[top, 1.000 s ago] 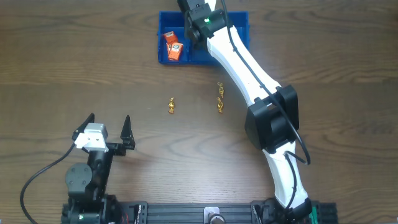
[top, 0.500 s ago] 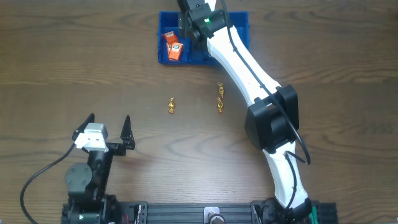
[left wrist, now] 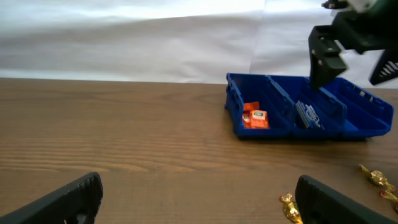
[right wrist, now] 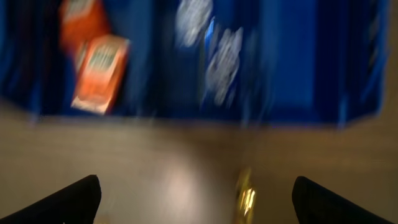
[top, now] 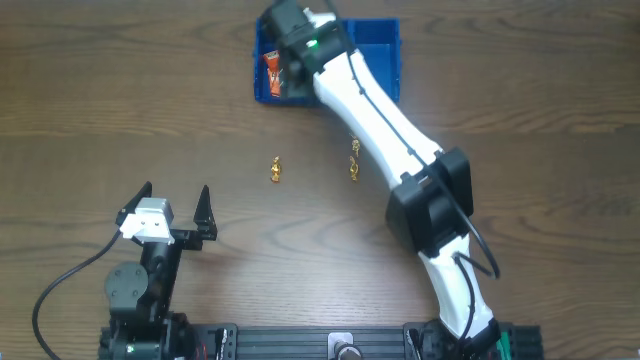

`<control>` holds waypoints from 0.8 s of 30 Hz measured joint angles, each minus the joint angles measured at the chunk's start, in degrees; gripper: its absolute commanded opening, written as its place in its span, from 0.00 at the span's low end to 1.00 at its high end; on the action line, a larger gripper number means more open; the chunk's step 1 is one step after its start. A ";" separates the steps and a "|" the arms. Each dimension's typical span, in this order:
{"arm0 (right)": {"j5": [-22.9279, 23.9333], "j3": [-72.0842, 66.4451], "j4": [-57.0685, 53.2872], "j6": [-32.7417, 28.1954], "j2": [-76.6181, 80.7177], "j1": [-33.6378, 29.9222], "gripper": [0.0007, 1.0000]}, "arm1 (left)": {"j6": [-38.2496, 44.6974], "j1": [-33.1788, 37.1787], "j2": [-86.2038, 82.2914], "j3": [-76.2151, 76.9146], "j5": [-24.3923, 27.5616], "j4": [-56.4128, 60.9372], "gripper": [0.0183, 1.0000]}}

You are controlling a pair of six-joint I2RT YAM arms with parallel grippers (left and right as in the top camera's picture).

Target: Sort Candies Into Trays

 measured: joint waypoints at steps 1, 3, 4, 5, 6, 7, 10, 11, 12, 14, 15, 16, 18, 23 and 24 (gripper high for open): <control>-1.16 0.00 -2.01 1.07 -0.79 1.38 1.00 | 0.00 0.00 0.00 0.02 0.00 0.00 1.00; -3.30 0.02 -4.31 2.86 -1.90 3.58 0.98 | 0.00 0.00 0.00 0.00 0.00 0.00 1.00; -4.55 0.00 -4.63 3.89 -2.45 4.85 0.98 | 0.00 0.00 0.00 0.00 0.00 0.00 1.00; -5.60 -0.02 -4.57 4.76 -2.71 5.88 0.98 | 0.00 0.00 0.00 0.02 0.00 0.00 1.00; -6.16 -0.28 -4.22 5.60 -2.91 6.60 0.98 | 0.00 0.00 0.00 0.02 0.00 0.00 1.00; -6.75 -0.72 -3.91 6.36 -3.02 7.30 0.98 | 0.00 0.00 0.00 0.02 0.00 0.00 1.00; -7.98 -3.34 -2.49 9.05 -3.19 9.18 0.98 | 0.00 0.00 0.00 0.00 0.00 0.00 1.00; -8.37 -4.55 -1.86 9.88 -3.19 9.84 0.98 | 0.00 0.00 0.00 0.00 0.00 0.00 1.00; -8.85 -5.84 -0.87 10.47 -3.19 10.38 0.98 | 0.00 0.00 0.00 0.00 0.00 0.00 0.99; -9.99 -8.50 1.95 11.52 -3.19 11.08 0.97 | 0.00 0.00 0.00 0.00 0.00 0.00 1.00; -10.64 -9.92 3.19 11.93 -3.17 11.39 0.97 | 0.00 0.00 0.00 0.00 0.00 0.00 1.00; -11.04 -10.78 3.76 12.22 -3.15 11.56 0.97 | 0.00 0.00 0.00 0.02 0.00 0.00 0.99; -11.76 -13.20 5.73 13.07 -2.99 11.85 0.97 | 0.00 0.00 0.00 0.00 0.00 0.00 0.99; -12.48 -16.24 10.34 13.97 -1.03 11.78 0.94 | 0.00 0.00 0.00 0.02 0.00 0.00 1.00; -12.48 -16.28 10.75 14.10 -0.57 11.74 0.94 | 0.00 0.00 0.00 0.02 0.00 0.00 1.00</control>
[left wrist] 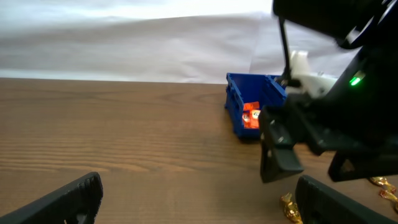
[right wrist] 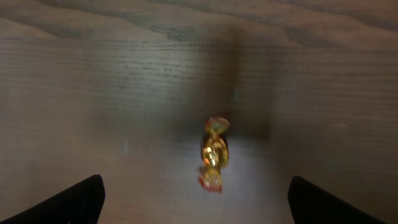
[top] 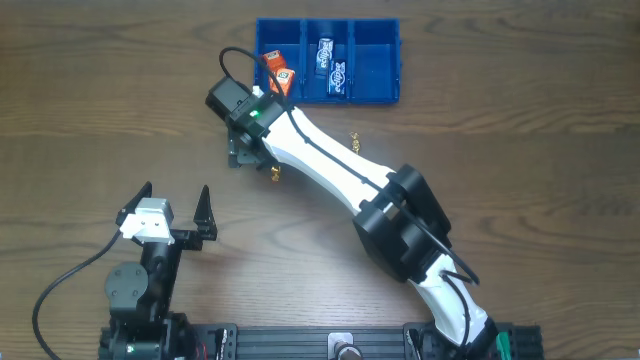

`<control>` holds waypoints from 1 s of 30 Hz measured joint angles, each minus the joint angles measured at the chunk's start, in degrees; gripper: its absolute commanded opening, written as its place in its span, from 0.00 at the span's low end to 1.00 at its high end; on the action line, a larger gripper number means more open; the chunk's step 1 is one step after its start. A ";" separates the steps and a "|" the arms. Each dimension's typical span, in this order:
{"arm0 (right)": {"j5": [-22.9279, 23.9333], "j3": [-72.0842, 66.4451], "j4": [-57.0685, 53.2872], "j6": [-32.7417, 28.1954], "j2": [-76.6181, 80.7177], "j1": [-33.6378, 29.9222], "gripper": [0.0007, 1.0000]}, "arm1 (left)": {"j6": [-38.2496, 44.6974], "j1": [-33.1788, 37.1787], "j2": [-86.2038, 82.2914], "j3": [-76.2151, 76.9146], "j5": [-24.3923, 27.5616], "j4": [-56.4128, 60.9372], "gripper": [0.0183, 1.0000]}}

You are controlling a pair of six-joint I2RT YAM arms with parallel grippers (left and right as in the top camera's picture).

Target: Sort Candies Into Trays

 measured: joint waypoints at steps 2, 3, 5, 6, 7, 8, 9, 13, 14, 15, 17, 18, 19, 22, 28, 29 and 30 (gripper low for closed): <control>0.07 0.00 0.81 0.04 1.11 -0.07 0.94 | 0.00 0.00 0.00 -0.02 0.00 0.00 1.00; 0.11 -0.02 1.27 0.09 2.03 -0.15 0.94 | 0.00 0.00 0.00 -0.02 0.00 0.00 1.00; 0.13 -0.15 1.25 0.20 2.93 -0.22 0.94 | 0.00 0.00 0.00 -0.02 0.00 0.00 1.00; 0.15 -0.15 1.25 0.22 3.39 -0.24 0.94 | 0.00 0.00 0.00 -0.02 0.00 0.00 1.00; 0.11 -0.17 1.22 0.22 3.76 -0.24 0.94 | 0.00 0.00 0.00 -0.02 0.00 0.00 0.99; 0.13 -0.20 1.20 0.22 4.20 -0.24 0.93 | 0.00 0.00 0.00 -0.02 0.00 0.00 1.00; 0.13 -0.20 1.18 0.24 4.63 -0.24 0.92 | 0.00 0.00 0.00 -0.02 0.00 0.00 1.00; 0.07 -0.31 1.09 0.55 6.40 -0.44 0.79 | 0.00 0.00 0.00 0.00 0.00 0.00 0.99; 0.09 -0.35 1.05 0.59 6.62 -0.50 0.74 | 0.00 0.00 0.00 -0.02 0.00 0.00 1.00; 0.11 -0.35 1.03 0.74 6.67 -0.52 0.72 | 0.00 0.00 0.00 0.00 0.00 0.00 1.00; 0.09 -0.35 1.09 0.87 6.69 -0.59 0.67 | 0.00 0.00 0.00 -0.02 0.00 0.00 1.00; 0.09 -0.35 1.11 0.76 6.69 -0.59 0.65 | 0.00 0.00 0.00 -0.02 0.00 0.00 1.00; 0.09 -0.35 1.07 0.87 6.69 -0.61 0.63 | 0.00 0.00 0.00 0.00 0.00 0.00 0.99; 0.11 -0.35 1.11 1.09 6.69 -0.61 0.54 | 0.00 0.00 0.00 -0.02 0.00 0.00 1.00; 0.09 -0.35 1.14 1.33 6.69 -0.61 0.44 | 0.00 0.00 0.00 0.00 0.00 0.00 1.00; 0.09 -0.35 1.18 1.42 6.69 -0.61 0.42 | 0.00 0.00 0.00 -0.02 0.00 0.00 1.00; 0.09 -0.35 1.27 1.44 6.69 -0.61 0.41 | 0.00 0.00 0.00 -0.02 0.00 0.00 1.00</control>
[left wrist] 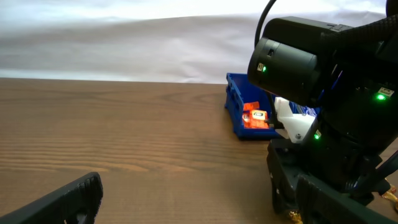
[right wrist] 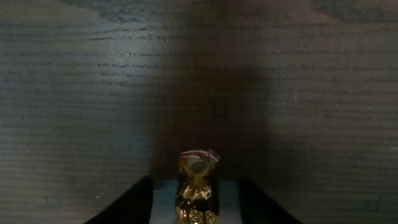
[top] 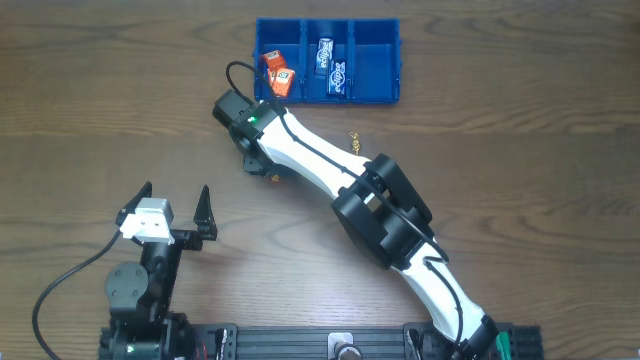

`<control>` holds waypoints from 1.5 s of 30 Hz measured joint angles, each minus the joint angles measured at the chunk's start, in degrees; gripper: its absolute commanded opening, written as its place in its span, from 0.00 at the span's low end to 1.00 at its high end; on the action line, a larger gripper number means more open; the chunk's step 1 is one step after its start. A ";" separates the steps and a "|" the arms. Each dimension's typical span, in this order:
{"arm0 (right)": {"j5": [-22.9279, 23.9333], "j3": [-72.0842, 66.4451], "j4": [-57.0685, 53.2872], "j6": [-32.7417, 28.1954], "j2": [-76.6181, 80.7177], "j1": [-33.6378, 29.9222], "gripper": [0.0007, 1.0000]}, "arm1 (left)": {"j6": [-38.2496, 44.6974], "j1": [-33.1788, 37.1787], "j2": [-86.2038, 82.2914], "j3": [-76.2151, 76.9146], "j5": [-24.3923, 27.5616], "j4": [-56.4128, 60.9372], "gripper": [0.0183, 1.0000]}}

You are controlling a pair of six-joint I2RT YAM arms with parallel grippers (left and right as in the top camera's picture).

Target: Sort Candies Into Trays

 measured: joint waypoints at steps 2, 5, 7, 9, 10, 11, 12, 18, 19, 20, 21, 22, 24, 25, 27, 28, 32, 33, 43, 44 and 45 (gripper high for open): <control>-0.02 0.00 0.02 0.00 0.00 0.00 0.40 | 0.00 0.00 0.00 0.00 0.00 0.00 1.00; 0.00 0.00 0.22 0.00 0.00 0.00 0.39 | 0.00 0.00 0.00 0.00 0.00 0.00 0.99; -0.02 0.00 0.20 0.00 0.00 0.00 0.37 | 0.00 0.00 0.00 0.02 0.00 0.00 1.00; 0.00 0.00 0.20 0.02 0.00 0.00 0.35 | 0.00 0.00 0.00 0.00 0.00 0.00 0.99; -0.02 0.00 0.20 -0.02 0.00 0.00 0.34 | 0.00 0.00 0.00 0.02 0.00 0.00 1.00; 0.00 0.00 0.20 0.00 0.00 0.00 0.34 | 0.00 0.00 0.00 0.02 0.00 0.00 0.99; 0.00 0.00 0.20 -0.02 0.00 0.00 0.33 | 0.00 0.00 0.00 0.00 0.00 0.00 0.99; -0.02 0.00 0.20 0.00 0.00 0.00 0.28 | 0.00 0.00 0.00 0.02 0.00 0.00 0.99; 0.00 0.00 0.20 0.00 0.00 0.00 0.27 | 0.00 0.00 0.00 0.00 0.00 0.00 1.00; -0.02 0.00 0.20 -0.02 0.00 0.00 0.25 | 0.00 0.00 0.00 0.00 0.00 0.00 1.00; -0.02 0.00 0.20 -0.02 0.00 0.00 0.25 | 0.00 0.00 0.00 0.00 0.00 0.00 1.00; -0.02 0.00 0.20 0.00 0.00 0.00 0.24 | 0.00 0.00 0.00 0.00 0.00 0.00 1.00; 0.00 0.00 0.20 0.00 0.00 0.00 0.22 | 0.00 0.00 0.00 0.02 0.00 0.00 0.99; 0.00 0.00 0.20 0.02 0.00 0.00 0.22 | 0.00 0.00 0.00 0.02 0.00 0.00 0.99; 0.00 0.00 0.20 0.00 0.00 0.00 0.21 | 0.00 0.00 0.00 0.00 0.00 0.00 1.00; 0.00 0.00 0.20 0.00 0.00 0.00 0.21 | 0.00 0.00 0.00 0.02 0.00 0.00 1.00; 0.02 0.00 0.20 0.00 0.00 0.00 0.19 | 0.00 0.00 0.00 0.00 0.00 0.00 1.00; 0.02 0.00 0.20 0.00 0.00 0.00 0.18 | 0.00 0.00 0.00 0.00 0.00 0.00 1.00; 0.92 0.00 -0.63 -0.66 -0.37 0.00 0.18 | 0.00 0.00 0.00 0.02 0.00 0.00 0.99; 1.29 0.00 -1.01 -0.94 -0.74 -0.02 0.18 | 0.00 0.00 0.00 0.02 0.00 0.00 1.00; 1.70 0.00 -1.55 -1.18 -1.36 -0.07 0.18 | 0.00 0.00 0.00 0.02 0.00 0.00 1.00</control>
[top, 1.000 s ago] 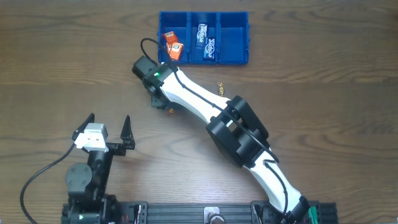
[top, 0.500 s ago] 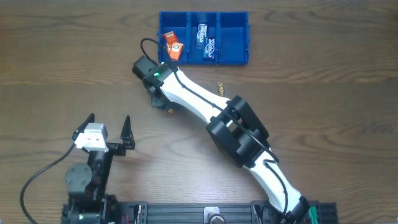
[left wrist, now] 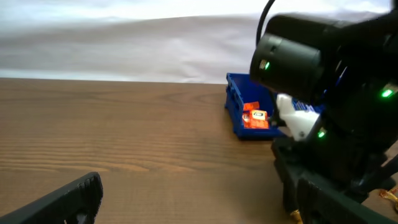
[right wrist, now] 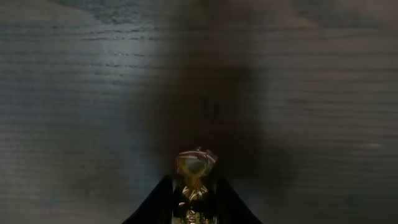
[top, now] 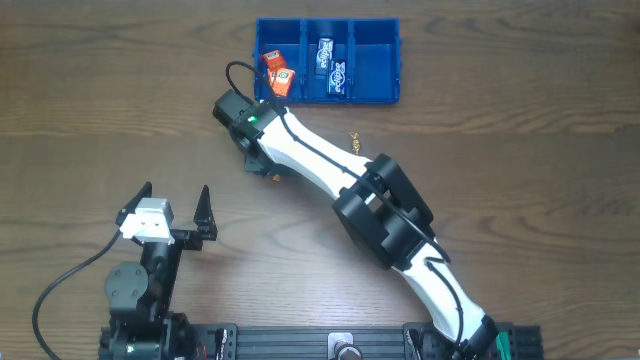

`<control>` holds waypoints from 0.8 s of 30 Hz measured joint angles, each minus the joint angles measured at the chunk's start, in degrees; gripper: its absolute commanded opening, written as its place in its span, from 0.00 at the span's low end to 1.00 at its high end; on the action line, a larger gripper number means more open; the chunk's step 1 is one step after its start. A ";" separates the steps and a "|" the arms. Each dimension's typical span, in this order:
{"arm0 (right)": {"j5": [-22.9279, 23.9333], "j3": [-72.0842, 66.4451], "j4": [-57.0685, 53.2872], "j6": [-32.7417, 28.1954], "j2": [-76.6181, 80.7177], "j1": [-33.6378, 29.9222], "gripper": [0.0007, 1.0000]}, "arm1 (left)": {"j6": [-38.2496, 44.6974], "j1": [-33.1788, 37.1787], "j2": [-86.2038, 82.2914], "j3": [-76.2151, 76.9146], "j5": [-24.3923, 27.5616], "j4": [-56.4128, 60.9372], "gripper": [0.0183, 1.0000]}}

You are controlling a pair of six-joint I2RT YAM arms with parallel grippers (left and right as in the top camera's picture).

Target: Sort Candies Into Trays

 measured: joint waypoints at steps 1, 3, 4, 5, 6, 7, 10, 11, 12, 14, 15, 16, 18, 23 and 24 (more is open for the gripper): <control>0.39 0.00 -0.42 -0.39 -1.05 -0.17 0.18 | 0.00 0.00 0.00 0.00 0.00 0.00 1.00; 1.60 0.00 -0.96 -1.38 -4.00 -0.70 0.18 | 0.00 0.00 0.00 -0.02 0.00 0.00 1.00; 2.34 0.00 -1.22 -1.88 -6.14 -1.29 0.18 | 0.00 0.00 0.00 0.00 0.00 0.00 1.00; 2.99 0.04 -1.29 -2.69 -8.57 -2.05 0.18 | 0.00 0.00 0.00 0.00 0.00 0.00 1.00; 3.67 0.33 -1.49 -3.43 -10.99 -3.02 0.18 | 0.00 0.00 0.00 0.00 0.00 0.00 1.00; 4.35 0.61 -1.66 -4.11 -12.72 -3.78 0.18 | 0.00 0.00 0.00 0.00 0.00 0.00 1.00; 8.11 2.71 -1.88 -6.32 -18.82 -8.50 0.18 | 0.00 0.00 0.00 -0.02 0.00 0.00 1.00; 9.05 3.10 -1.84 -6.93 -19.78 -9.77 0.18 | 0.00 0.00 0.00 0.00 0.00 0.00 1.00; 9.99 3.43 -1.70 -7.54 -20.59 -10.97 0.18 | 0.00 0.00 0.00 0.00 0.00 0.00 1.00; 12.11 4.02 -0.90 -9.55 -21.51 -14.51 0.18 | 0.00 0.00 0.00 -0.02 0.00 0.00 1.00; 12.81 4.07 -0.37 -10.47 -21.44 -16.06 0.18 | 0.00 0.00 0.00 -0.02 0.00 0.00 1.00; 13.22 4.07 0.13 -11.17 -21.14 -17.38 0.18 | 0.00 0.00 0.00 0.00 0.00 0.00 0.99; 13.73 4.07 0.98 -12.31 -20.46 -19.21 0.19 | 0.00 0.00 0.00 0.00 0.00 0.00 1.00; 13.77 4.04 3.48 -15.89 -19.41 -23.10 0.19 | 0.00 0.00 0.00 0.00 0.00 0.00 1.00; 13.77 4.04 3.82 -16.44 -19.21 -23.65 0.19 | 0.00 0.00 0.00 0.00 0.00 0.00 1.00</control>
